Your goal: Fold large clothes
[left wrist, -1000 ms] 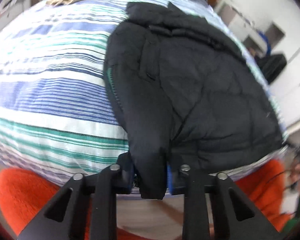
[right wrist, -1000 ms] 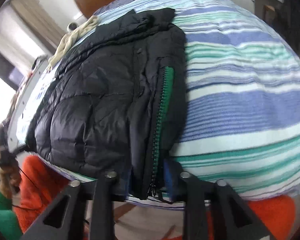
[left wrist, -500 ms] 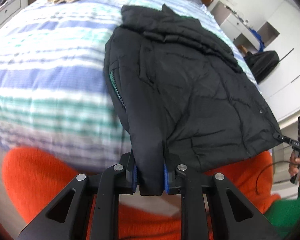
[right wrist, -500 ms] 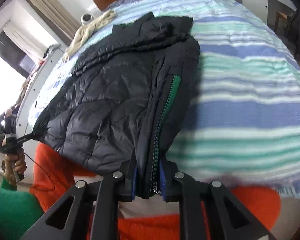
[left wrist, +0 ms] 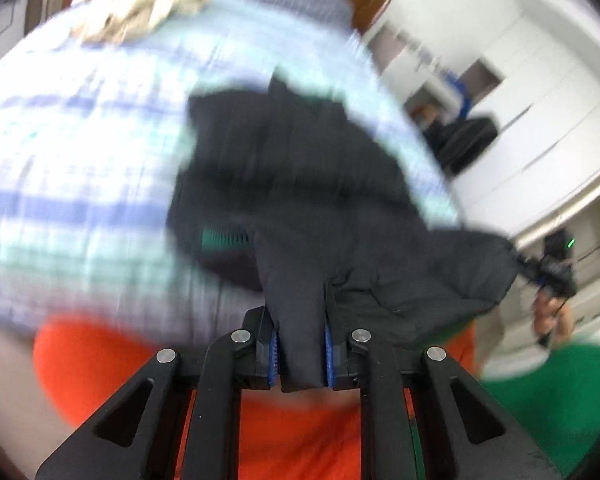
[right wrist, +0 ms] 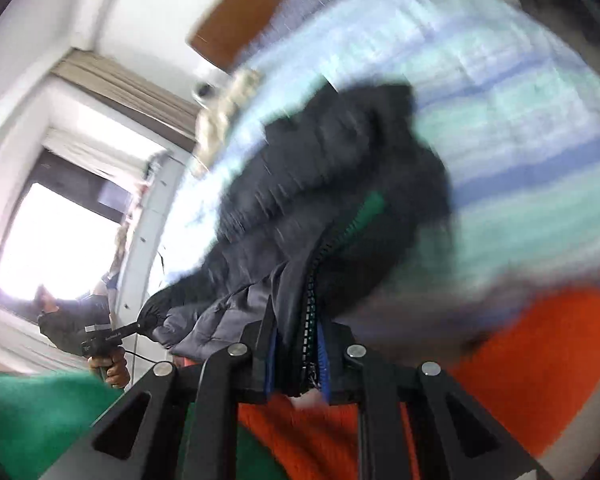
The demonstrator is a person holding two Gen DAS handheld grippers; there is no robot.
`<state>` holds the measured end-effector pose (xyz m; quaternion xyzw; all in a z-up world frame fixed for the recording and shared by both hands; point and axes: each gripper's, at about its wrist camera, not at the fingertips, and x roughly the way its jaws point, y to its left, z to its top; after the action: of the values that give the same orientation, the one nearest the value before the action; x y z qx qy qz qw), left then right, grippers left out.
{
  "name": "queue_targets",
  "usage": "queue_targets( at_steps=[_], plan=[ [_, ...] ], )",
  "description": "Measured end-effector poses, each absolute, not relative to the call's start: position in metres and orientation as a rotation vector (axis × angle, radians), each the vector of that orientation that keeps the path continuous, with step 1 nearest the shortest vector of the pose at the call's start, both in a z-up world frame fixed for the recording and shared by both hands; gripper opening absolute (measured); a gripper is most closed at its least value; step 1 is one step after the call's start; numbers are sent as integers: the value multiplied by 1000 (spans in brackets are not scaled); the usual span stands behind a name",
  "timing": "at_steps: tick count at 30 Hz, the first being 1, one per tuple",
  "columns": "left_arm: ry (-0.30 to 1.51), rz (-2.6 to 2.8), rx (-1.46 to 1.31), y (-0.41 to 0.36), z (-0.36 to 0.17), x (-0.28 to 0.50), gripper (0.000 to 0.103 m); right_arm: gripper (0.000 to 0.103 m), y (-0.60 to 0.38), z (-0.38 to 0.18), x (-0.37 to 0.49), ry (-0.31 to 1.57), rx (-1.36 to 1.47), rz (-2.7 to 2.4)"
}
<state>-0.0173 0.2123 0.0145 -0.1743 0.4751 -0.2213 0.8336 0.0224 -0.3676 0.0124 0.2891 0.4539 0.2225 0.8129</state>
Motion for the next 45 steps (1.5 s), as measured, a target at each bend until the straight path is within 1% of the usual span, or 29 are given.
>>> queue_targets(
  at_steps=[3, 6, 7, 9, 11, 12, 14, 15, 16, 17, 18, 19, 20, 21, 23, 25, 26, 27, 28, 29, 30, 31, 32, 34, 35, 40, 43, 45],
  plan=[
    [912, -420, -398, 207, 13, 43, 16, 16, -364, 10, 81, 868, 598, 491],
    [873, -312, -388, 186, -7, 105, 17, 16, -372, -18, 145, 808, 694, 491],
    [875, -271, -379, 179, -17, 122, 21, 16, -373, -31, 165, 797, 719, 481],
    [896, -184, -328, 167, -38, 152, 31, 17, -371, -60, 199, 783, 771, 461],
    [927, -116, -281, 157, -57, 174, 60, 21, -369, -91, 225, 795, 818, 441],
    [946, -85, -273, 156, -64, 181, 65, 24, -367, -107, 234, 829, 851, 428],
    [979, -112, -335, 166, -63, 181, 68, 48, -372, -125, 245, 882, 917, 364],
    [973, -162, -385, 175, -56, 174, 71, 51, -377, -127, 244, 867, 969, 358],
    [957, -213, -429, 182, -48, 172, 81, 60, -380, -126, 241, 846, 1015, 375],
    [939, -241, -453, 186, -43, 171, 96, 80, -383, -124, 237, 834, 1039, 390],
    [900, -262, -475, 197, -33, 165, 101, 91, -388, -115, 234, 812, 1062, 414],
    [864, -273, -470, 205, -25, 159, 102, 103, -390, -106, 231, 797, 1051, 418],
    [855, -279, -451, 206, -22, 160, 102, 103, -391, -99, 231, 792, 1021, 418],
    [869, -294, -402, 208, -25, 160, 102, 103, -388, -86, 235, 809, 909, 398],
    [968, -282, -300, 201, -47, 170, 102, 103, -370, -71, 245, 867, 617, 312],
    [1048, -229, -249, 192, -71, 180, 102, 103, -343, -77, 263, 925, 372, 281],
    [1092, -197, -227, 185, -88, 188, 101, 103, -331, -83, 269, 952, 313, 295],
    [1107, -191, -215, 180, -95, 193, 99, 103, -323, -93, 274, 980, 284, 306],
    [1108, -198, -200, 174, -101, 196, 91, 103, -315, -101, 282, 1001, 271, 312],
    [1100, -217, -185, 169, -101, 196, 71, 98, -306, -109, 284, 1012, 255, 316],
    [1097, -234, -171, 164, -99, 195, 62, 88, -296, -112, 285, 1012, 216, 317],
    [1086, -219, -149, 161, -95, 191, 47, 57, -290, -109, 286, 1000, 164, 308],
    [1070, -206, -123, 160, -88, 186, 27, 34, -283, -105, 282, 989, 109, 286],
    [1030, -200, -90, 162, -68, 174, 20, 16, -273, -86, 261, 946, -16, 217],
    [994, -207, -95, 164, -54, 167, 17, 14, -272, -73, 254, 914, -54, 193],
    [773, -191, -167, 168, 6, 186, 17, 13, -282, -5, 263, 725, -39, 144],
    [707, -118, -197, 160, 13, 226, 17, 13, -287, 14, 295, 650, -32, 88],
    [686, -58, -223, 153, 0, 264, 17, 13, -291, 13, 320, 631, -14, 45]
  ],
)
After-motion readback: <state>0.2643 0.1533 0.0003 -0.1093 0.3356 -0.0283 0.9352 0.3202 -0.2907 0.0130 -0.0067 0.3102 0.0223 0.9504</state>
